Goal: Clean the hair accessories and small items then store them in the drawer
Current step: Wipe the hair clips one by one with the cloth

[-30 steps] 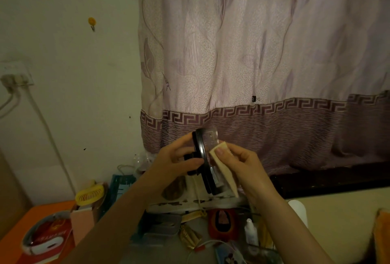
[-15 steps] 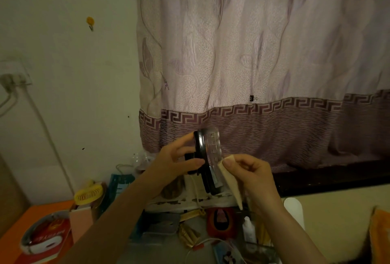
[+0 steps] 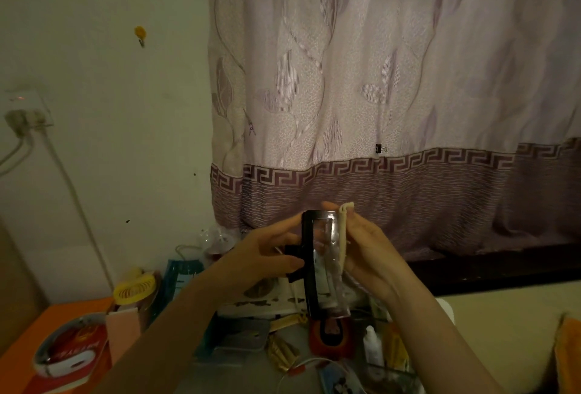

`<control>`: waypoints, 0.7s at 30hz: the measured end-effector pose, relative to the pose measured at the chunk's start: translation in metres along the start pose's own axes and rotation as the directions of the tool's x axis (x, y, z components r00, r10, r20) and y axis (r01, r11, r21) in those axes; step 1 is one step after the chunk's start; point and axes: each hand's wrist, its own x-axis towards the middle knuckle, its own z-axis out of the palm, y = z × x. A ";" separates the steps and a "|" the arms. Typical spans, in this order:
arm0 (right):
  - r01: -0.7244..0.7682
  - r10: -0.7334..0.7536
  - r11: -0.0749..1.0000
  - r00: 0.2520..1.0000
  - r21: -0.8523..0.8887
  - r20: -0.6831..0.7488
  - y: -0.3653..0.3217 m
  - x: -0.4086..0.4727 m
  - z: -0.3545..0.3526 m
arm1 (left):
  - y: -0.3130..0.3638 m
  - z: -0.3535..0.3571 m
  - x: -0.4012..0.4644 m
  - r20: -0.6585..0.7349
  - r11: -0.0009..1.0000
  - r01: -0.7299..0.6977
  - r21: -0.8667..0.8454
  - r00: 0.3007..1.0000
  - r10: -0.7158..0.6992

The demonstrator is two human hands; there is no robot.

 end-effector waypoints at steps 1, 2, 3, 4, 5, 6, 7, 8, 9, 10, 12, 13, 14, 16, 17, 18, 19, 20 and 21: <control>-0.004 0.003 1.000 0.999 0.023 0.033 0.002 0.000 0.000 | 0.001 -0.002 0.000 -0.003 1.000 0.000 0.002 1.000 0.000; -0.001 -0.001 0.999 0.998 0.036 0.058 0.004 0.000 0.000 | 0.002 -0.003 0.000 -0.003 1.000 0.000 0.005 1.000 0.000; 0.009 -0.012 0.999 0.998 0.042 0.069 0.005 0.002 0.000 | 0.003 -0.004 0.001 0.001 1.000 0.000 0.007 1.000 0.000; 0.022 -0.026 0.998 0.997 0.050 0.075 0.006 0.003 0.000 | 0.004 -0.005 0.001 0.008 1.000 0.000 0.008 1.000 0.000; 0.037 -0.042 0.997 0.996 0.060 0.072 0.007 0.004 0.001 | 0.004 -0.006 0.001 0.011 1.000 0.001 0.005 1.000 -0.001; 0.049 -0.054 0.996 0.996 0.071 0.068 0.007 0.005 0.001 | 0.003 -0.006 0.002 0.009 1.000 0.005 -0.006 1.000 -0.005; 0.059 -0.063 0.995 0.996 0.081 0.058 0.008 0.006 0.001 | 0.003 -0.006 0.002 0.002 0.999 0.015 -0.030 1.000 -0.015; 0.062 -0.067 0.993 0.997 0.096 0.044 0.009 0.007 0.002 | 0.002 -0.006 0.003 -0.003 0.997 0.031 -0.067 1.000 -0.031; 0.061 -0.065 0.991 0.997 0.115 0.029 0.009 0.008 0.002 | 0.001 -0.007 0.003 -0.004 0.993 0.048 -0.112 0.999 -0.049; 0.060 -0.062 0.989 0.998 0.132 0.013 0.009 0.009 0.004 | 0.000 -0.007 0.004 0.001 0.986 0.064 -0.156 0.998 -0.064; 0.062 -0.061 0.988 0.998 0.138 -0.013 0.009 0.010 0.005 | -0.002 -0.007 0.005 0.013 0.974 0.085 -0.209 0.996 -0.085; 0.062 -0.059 0.990 0.998 0.125 -0.024 0.009 0.011 0.006 | -0.003 -0.007 0.006 0.016 0.972 0.090 -0.219 0.996 -0.089; 0.056 -0.053 0.993 0.998 0.107 -0.029 0.008 0.011 0.006 | -0.003 -0.006 0.006 0.015 0.970 0.090 -0.227 0.996 -0.089; 0.036 -0.034 0.997 0.999 0.068 -0.024 0.007 0.012 0.007 | -0.004 -0.004 0.006 0.009 0.966 0.076 -0.248 0.997 -0.076; 0.027 -0.026 0.998 1.000 0.053 -0.017 0.007 0.012 0.007 | -0.004 -0.004 0.007 0.009 0.964 0.062 -0.260 0.998 -0.062; 0.022 -0.022 0.999 1.000 0.044 -0.006 0.008 0.012 0.007 | -0.005 -0.003 0.007 0.010 0.960 0.050 -0.276 0.999 -0.049; 0.021 -0.022 0.999 1.000 0.043 0.009 0.008 0.011 0.008 | -0.006 -0.002 0.007 0.009 0.954 0.042 -0.298 0.999 -0.042; 0.023 -0.024 0.999 0.999 0.046 0.028 0.008 0.011 0.008 | -0.007 -0.002 0.007 0.005 0.946 0.042 -0.322 0.999 -0.042; 0.026 -0.028 0.999 0.999 0.047 0.043 0.009 0.011 0.008 | -0.008 -0.001 0.007 0.000 0.938 0.045 -0.343 0.999 -0.048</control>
